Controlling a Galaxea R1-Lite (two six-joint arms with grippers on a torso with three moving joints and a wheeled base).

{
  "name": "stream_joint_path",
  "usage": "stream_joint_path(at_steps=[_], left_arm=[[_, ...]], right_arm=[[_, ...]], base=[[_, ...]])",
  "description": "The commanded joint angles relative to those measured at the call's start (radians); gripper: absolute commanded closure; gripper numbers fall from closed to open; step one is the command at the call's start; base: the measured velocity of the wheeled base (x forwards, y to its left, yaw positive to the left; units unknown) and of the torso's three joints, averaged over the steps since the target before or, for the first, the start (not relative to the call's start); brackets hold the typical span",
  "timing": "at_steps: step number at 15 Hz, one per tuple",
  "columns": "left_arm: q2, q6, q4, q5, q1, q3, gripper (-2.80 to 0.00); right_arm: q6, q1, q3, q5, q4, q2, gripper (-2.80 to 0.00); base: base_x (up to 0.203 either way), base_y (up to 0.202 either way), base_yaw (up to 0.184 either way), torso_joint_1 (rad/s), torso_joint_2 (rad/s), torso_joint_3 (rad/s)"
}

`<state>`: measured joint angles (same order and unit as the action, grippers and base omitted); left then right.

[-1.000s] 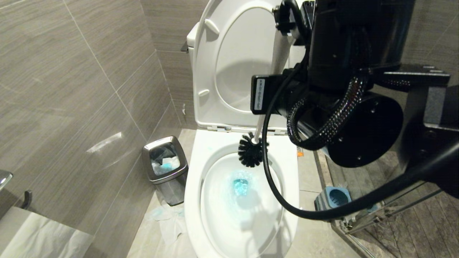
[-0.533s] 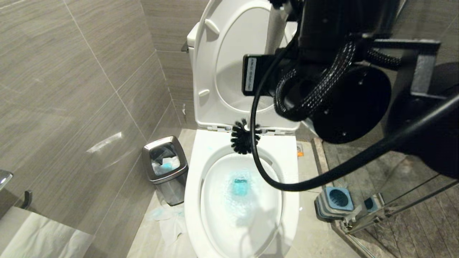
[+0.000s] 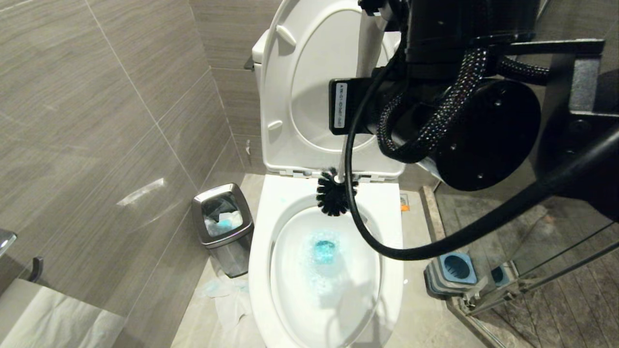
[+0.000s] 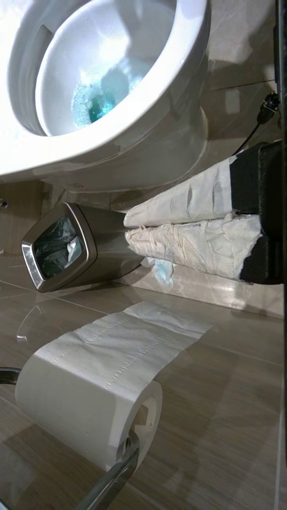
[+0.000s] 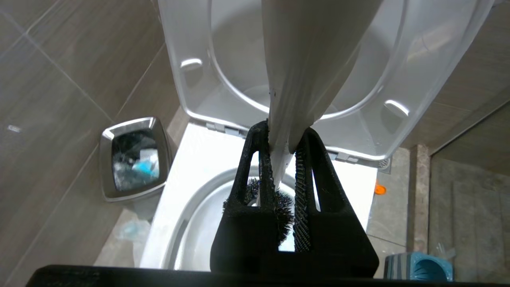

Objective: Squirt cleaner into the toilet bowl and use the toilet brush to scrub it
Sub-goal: Scrub the toilet bowl, then put the toilet brush back

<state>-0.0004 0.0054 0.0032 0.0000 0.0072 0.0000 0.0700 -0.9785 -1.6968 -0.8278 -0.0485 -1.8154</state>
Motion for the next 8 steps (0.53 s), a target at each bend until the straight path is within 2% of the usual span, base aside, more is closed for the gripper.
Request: stream_joint_path(at_steps=[1,4,8], left_arm=[[0.0,0.001,-0.002,0.0,0.0,0.002,0.0],[0.0,0.001,0.0,0.0,0.0,0.002,0.0],[0.0,0.001,0.0,0.0,0.0,0.002,0.0]], right_arm=[[0.001,0.0,-0.005,0.018,0.051,0.039,0.0],[0.004,0.009,-0.003,0.056,0.097,0.067,0.0],[0.008,0.116,0.011,0.068,0.094,0.073,0.0]], base=[[0.0,0.0,0.0,0.0,0.0,0.0],[0.0,0.0,0.0,0.0,0.0,0.0],[0.0,0.0,0.0,0.0,0.0,0.0]])
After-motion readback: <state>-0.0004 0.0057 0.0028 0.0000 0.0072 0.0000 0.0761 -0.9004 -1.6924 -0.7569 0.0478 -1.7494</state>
